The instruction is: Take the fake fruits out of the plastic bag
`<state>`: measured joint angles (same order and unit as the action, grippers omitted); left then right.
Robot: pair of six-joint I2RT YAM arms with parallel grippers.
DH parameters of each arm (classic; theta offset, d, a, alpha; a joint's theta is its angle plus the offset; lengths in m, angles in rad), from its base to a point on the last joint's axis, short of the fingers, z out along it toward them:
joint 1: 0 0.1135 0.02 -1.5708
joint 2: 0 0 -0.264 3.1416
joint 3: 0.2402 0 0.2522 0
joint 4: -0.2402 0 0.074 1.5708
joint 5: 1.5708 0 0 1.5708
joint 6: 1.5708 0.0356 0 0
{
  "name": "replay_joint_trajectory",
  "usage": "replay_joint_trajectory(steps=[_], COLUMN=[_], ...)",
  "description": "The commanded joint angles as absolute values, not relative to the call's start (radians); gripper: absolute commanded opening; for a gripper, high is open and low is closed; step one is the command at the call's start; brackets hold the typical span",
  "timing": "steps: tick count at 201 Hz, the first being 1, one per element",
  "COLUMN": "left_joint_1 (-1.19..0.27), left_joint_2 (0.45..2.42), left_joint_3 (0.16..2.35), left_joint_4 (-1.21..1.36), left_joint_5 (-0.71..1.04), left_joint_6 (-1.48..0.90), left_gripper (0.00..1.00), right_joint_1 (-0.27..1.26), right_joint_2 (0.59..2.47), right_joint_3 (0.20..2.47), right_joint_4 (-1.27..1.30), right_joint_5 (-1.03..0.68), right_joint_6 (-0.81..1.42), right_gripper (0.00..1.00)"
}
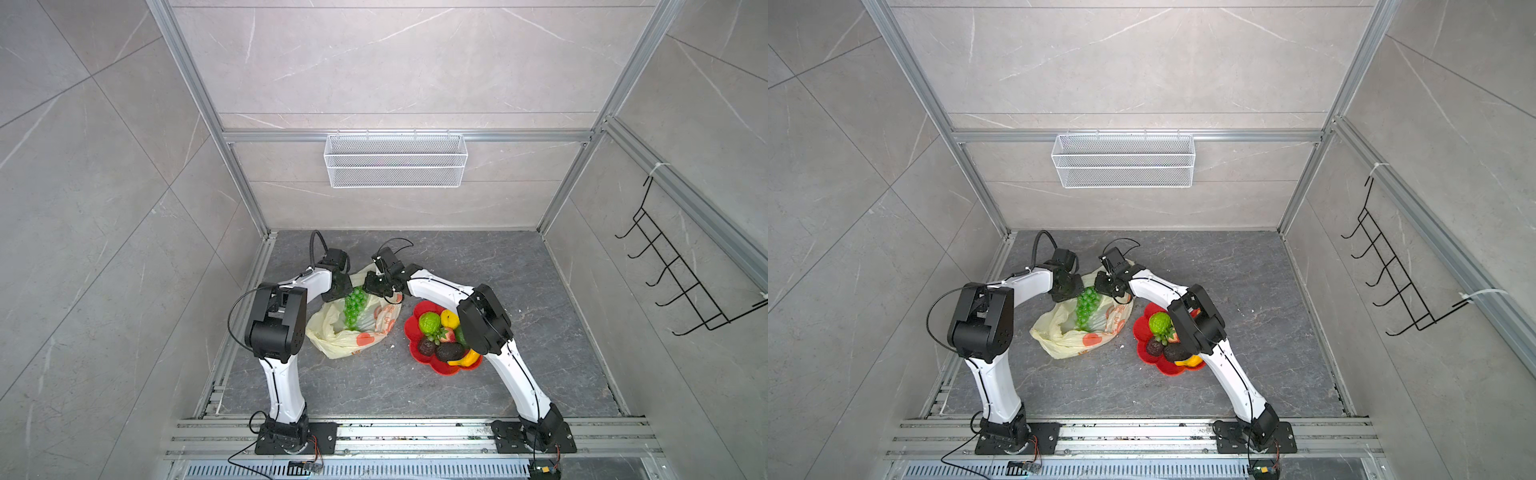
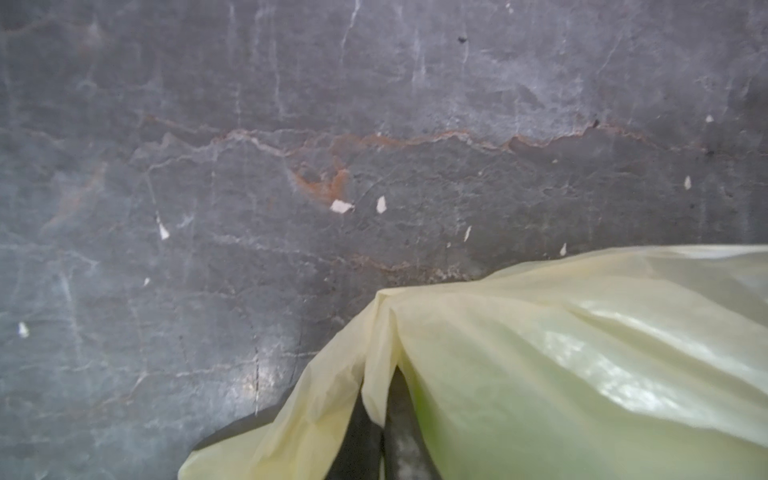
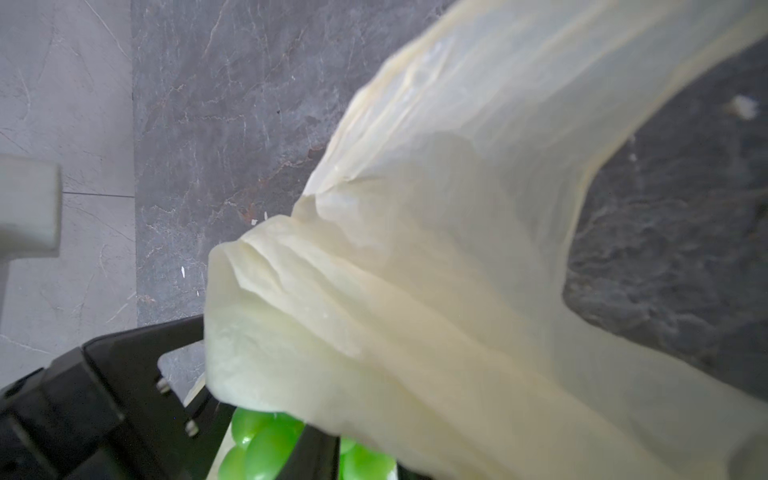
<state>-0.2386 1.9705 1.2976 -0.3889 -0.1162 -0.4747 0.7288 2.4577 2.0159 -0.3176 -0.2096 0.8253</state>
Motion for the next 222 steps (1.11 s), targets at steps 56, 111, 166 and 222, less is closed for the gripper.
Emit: replay_joint_trajectory(steps=[56,111,166,222], left_joint_1=[-0.26,-0.26,-0.259,-0.253], left_joint_2=[2.011,2.019,2.01,1.997], left_joint_3=[1.342,1.346,1.341,1.33], left_joint_4=[-0.382,-0.377,-0.361,-0.333], left_joint_5=[-0.077,-0.057,-0.024,0.024], left_joint_6=[-0.396,-0.397,-0.435,-0.475], left_gripper=[0.0,0.0,0.0,0.0], right_joint_1=[0.692,0.697,0.706,0.734], right_joint_2=[2.536,2.606,2.443,2.383], right_joint_3=[2.038,2.099,1.836,1.677], right_joint_4=[-0.208,-0.161,0.04,0.179], right_joint_5=[-0.262,-0.342,-0.376,-0.414], right_joint_6=[0.913,0.937,0.992,1.035], right_gripper=[0.29,0.33,0.54,0.66])
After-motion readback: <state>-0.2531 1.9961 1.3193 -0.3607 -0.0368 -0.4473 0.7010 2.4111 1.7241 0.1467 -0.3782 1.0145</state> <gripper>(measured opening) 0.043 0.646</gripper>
